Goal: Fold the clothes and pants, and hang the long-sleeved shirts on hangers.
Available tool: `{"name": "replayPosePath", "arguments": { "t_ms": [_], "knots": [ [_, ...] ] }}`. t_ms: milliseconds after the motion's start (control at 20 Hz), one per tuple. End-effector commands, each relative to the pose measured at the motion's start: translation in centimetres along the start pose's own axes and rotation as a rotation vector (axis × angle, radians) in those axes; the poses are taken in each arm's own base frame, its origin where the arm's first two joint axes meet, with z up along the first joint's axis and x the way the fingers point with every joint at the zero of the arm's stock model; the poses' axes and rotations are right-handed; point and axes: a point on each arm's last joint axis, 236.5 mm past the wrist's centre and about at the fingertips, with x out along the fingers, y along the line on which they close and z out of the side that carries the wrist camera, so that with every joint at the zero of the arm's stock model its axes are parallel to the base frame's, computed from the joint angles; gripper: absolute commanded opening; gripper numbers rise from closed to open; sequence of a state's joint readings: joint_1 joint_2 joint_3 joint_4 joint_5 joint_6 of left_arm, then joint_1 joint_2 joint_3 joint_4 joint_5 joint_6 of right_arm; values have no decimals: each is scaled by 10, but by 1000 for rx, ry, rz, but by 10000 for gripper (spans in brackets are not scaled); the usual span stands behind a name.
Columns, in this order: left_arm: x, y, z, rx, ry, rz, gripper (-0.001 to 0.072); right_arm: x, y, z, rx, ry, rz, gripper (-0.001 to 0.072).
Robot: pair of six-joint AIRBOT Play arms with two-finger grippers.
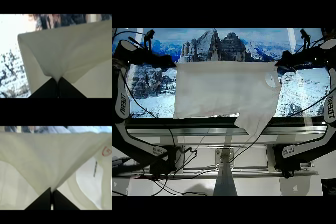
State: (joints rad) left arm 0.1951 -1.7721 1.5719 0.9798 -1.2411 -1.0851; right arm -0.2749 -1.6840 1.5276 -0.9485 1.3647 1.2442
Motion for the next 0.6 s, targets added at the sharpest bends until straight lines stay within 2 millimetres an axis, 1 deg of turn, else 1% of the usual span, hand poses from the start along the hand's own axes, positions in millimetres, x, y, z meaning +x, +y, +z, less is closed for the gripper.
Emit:
{"name": "replayPosePath", "arguments": {
  "t_ms": [0, 50, 100, 200, 250, 300, 350, 400, 450, 500, 550],
  "knots": [
    [-5, 10, -78, -21, 333, 4, 9, -7, -35, -77, 8, 325, -122, 14],
    [0, 10, -89, -65, 378, 0, 9, -5, -43, -88, 31, 360, -147, 14],
    [11, 10, -97, -105, 394, -10, 10, 0, -50, -94, 57, 370, -164, 14],
    [31, 4, -106, -152, 403, -56, 11, 14, -56, -100, 100, 357, -165, 23],
    [37, -1, -107, -175, 400, -92, 13, 19, -59, -101, 131, 347, -171, 126],
    [41, -9, -105, -192, 391, -131, 22, 22, -61, -101, 142, 337, -176, 340],
    [40, -16, -98, -208, 366, -170, 23, 23, -62, -99, 140, 328, -179, 504],
    [38, -22, -92, -226, 339, -204, 29, 20, -61, -96, 134, 312, -182, 523],
    [35, -26, -86, -245, 315, -236, 176, 16, -59, -92, 126, 293, -188, 523],
    [31, -28, -82, -261, 298, -262, 342, 11, -56, -88, 115, 267, -194, 523],
    [27, -29, -80, -276, 292, -285, 447, 3, -53, -83, 99, 235, -206, 523]
  ]
}}
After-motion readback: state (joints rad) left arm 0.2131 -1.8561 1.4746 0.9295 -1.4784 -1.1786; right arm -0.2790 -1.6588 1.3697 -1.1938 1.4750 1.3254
